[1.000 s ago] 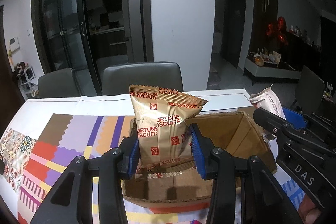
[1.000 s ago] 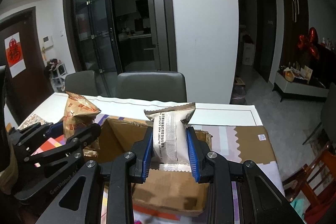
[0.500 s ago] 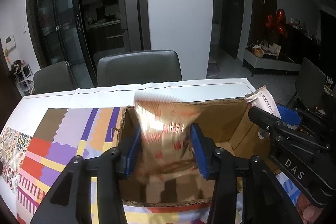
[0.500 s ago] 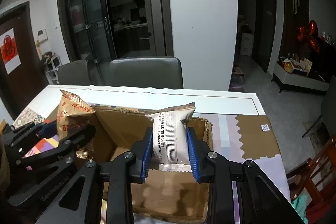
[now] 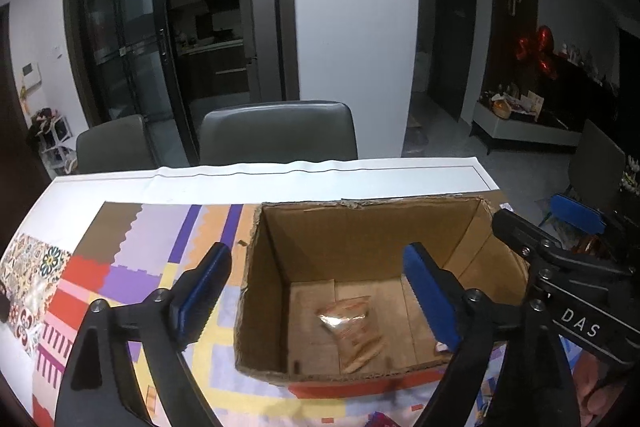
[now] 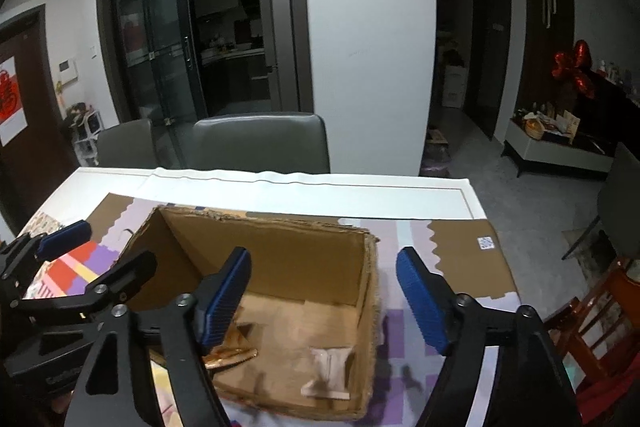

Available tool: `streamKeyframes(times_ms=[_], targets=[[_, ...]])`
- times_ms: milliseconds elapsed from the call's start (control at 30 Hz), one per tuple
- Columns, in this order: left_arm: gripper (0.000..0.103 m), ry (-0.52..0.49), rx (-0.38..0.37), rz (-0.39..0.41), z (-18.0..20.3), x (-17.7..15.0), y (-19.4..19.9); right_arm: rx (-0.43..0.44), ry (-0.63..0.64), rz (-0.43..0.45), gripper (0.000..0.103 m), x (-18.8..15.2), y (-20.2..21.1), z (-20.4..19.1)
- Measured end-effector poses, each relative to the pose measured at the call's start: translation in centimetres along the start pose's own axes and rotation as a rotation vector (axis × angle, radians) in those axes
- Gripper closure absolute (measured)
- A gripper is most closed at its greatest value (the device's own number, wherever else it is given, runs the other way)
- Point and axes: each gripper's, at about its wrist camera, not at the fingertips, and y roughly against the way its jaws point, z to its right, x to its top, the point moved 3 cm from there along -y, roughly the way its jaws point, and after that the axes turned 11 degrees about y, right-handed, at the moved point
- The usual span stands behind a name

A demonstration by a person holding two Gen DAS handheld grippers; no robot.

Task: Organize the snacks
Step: 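Open both tools to drop the snacks into the cardboard box, then withdraw both tools from the box back toward the remaining snacks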

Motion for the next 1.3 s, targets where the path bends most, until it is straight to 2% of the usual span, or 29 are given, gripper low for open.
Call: streamKeyframes(times_ms=[500, 867, 1300], targets=[[0.009, 0.005, -0.011, 0.064, -0.2, 0.4, 4.6, -0.057, -0.011, 0.033, 0.018, 0.6, 4.9, 0.7], [0.007, 0.019, 0.008, 0.102, -1.9, 0.0, 8.4, -0.065, 0.001, 0.062, 0.018, 0.6, 8.1, -0.1], [0.007, 0.012, 0.002, 0.123, -2.3, -2.2, 12.3, -0.076, 0.006, 0.084, 0.018, -0.7, 11.8, -1.1]])
